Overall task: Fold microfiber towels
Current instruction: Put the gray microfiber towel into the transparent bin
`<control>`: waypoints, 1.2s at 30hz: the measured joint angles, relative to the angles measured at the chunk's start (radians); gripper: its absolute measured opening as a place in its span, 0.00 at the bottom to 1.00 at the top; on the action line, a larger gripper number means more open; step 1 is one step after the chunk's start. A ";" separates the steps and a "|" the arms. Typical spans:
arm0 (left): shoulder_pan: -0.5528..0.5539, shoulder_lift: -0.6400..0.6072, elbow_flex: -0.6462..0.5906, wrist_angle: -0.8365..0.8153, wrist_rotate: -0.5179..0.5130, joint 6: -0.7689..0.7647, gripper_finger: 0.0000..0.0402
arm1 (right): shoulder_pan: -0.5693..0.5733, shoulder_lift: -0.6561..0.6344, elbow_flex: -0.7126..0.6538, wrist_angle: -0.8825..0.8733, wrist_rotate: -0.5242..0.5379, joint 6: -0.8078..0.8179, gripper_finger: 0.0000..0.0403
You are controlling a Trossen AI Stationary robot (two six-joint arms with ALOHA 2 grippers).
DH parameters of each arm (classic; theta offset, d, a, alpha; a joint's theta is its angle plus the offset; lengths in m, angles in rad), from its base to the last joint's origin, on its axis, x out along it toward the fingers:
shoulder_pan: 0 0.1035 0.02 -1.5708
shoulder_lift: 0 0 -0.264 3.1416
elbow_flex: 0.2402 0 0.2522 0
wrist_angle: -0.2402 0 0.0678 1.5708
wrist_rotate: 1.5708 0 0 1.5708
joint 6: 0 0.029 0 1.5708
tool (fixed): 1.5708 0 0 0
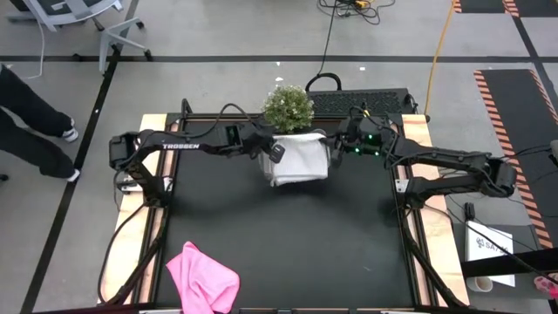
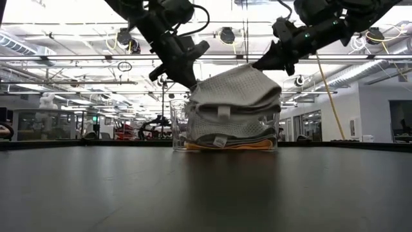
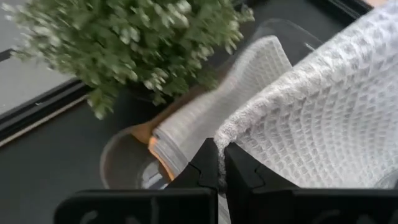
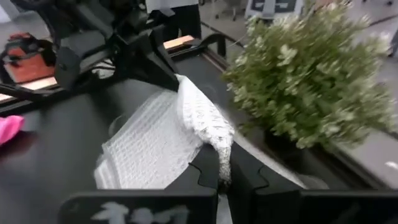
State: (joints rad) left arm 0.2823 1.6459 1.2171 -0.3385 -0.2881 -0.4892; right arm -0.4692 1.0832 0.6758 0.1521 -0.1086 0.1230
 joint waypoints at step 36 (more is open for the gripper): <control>0.043 0.117 0.000 -0.024 0.005 0.014 0.08 | -0.093 0.243 0.004 0.001 0.004 -0.167 0.01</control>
State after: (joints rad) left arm 0.3251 1.7630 1.2175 -0.3626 -0.2828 -0.4750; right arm -0.5617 1.3266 0.6796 0.1532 -0.1046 -0.0437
